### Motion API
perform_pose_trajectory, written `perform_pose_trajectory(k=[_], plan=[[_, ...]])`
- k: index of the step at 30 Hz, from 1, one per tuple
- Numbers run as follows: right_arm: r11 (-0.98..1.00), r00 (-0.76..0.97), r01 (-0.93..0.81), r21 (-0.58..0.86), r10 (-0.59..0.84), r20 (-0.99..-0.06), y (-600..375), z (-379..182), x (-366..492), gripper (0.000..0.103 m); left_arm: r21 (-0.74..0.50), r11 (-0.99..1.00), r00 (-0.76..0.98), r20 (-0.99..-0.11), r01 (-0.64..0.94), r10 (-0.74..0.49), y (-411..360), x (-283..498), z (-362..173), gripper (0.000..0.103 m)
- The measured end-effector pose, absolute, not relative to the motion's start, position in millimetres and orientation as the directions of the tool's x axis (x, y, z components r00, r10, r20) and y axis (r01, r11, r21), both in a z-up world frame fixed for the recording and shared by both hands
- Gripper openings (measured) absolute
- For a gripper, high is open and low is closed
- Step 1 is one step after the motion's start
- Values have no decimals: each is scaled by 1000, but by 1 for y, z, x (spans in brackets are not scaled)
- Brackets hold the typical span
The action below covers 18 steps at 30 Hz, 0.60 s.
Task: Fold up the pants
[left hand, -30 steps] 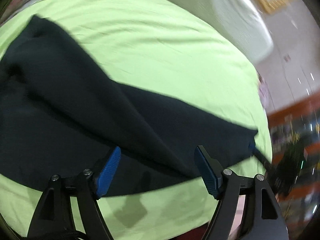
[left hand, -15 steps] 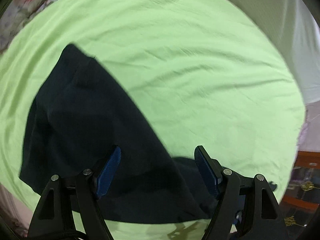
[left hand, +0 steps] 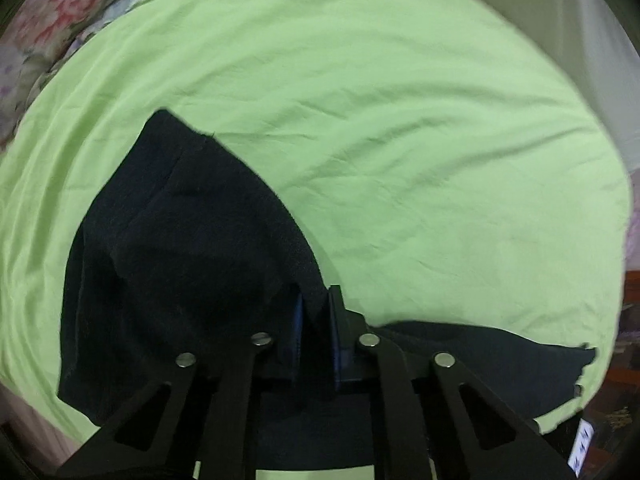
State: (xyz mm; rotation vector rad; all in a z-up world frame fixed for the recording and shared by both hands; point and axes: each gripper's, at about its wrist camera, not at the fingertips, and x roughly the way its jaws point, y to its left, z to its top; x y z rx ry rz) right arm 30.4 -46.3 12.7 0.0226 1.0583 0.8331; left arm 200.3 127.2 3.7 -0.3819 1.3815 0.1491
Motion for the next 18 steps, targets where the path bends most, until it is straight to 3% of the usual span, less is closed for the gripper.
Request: perform_pose_trajectory(k=[9,18], plan=[[670,239,-659,341,616,-750,-46,35,10,7,-427,844,466,-849,-325,-249,170,92,25,5],[663,231,-705,251,550,-803,-33,33,-1,7,-592,713,564,-757,-377,-330,208,14,-16,6]])
